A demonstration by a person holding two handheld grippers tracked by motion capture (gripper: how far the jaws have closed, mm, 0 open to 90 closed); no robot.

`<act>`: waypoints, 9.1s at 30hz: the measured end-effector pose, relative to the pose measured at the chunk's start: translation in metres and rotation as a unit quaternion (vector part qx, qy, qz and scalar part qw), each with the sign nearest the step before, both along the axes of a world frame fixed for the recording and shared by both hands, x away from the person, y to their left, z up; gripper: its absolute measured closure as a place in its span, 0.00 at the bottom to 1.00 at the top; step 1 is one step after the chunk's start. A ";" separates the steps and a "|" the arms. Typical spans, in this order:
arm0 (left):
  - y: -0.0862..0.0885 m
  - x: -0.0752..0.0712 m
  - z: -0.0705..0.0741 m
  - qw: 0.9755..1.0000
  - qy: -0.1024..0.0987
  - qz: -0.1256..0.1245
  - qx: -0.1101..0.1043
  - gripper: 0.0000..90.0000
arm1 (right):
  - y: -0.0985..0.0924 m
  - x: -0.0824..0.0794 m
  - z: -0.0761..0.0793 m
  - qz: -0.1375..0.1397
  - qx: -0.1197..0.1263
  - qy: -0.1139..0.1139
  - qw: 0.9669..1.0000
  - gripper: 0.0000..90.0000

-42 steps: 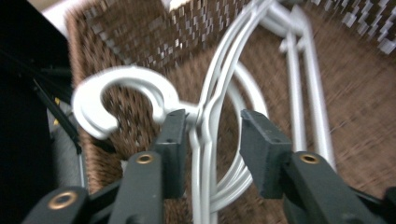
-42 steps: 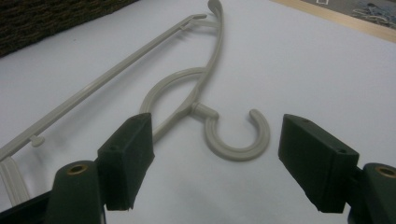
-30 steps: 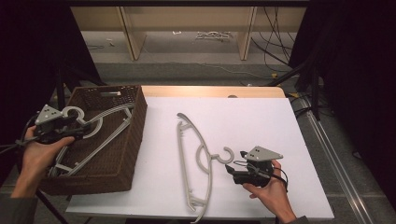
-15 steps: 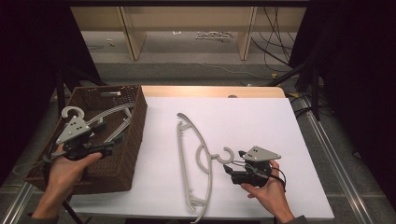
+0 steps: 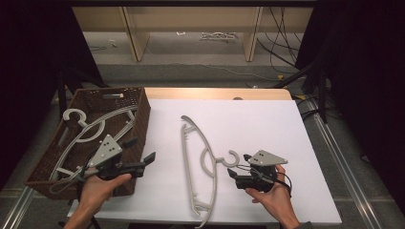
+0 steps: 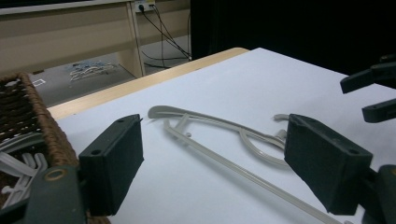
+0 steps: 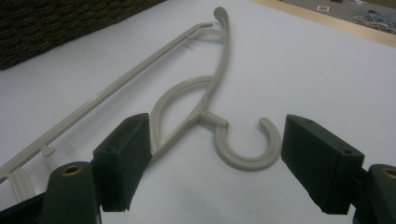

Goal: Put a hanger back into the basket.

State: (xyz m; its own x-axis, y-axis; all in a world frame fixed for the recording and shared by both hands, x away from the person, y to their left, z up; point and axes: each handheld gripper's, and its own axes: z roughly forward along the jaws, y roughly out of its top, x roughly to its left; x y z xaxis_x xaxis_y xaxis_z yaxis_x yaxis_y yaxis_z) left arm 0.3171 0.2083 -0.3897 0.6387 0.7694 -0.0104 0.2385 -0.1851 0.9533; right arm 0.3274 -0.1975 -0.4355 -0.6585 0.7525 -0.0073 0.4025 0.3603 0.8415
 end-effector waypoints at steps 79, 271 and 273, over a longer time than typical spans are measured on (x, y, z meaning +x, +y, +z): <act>-0.023 -0.013 -0.046 0.999 0.024 -0.047 0.006 0.23 | 0.075 0.064 -0.041 0.010 -0.111 0.165 0.980 0.60; 0.045 0.088 0.105 0.990 0.011 -0.008 0.137 0.91 | 0.013 0.001 0.010 -0.003 0.014 -0.010 1.000 0.32; 0.059 0.090 0.101 0.992 0.009 0.005 0.130 0.91 | 0.012 0.000 0.010 -0.004 0.014 -0.010 1.000 0.32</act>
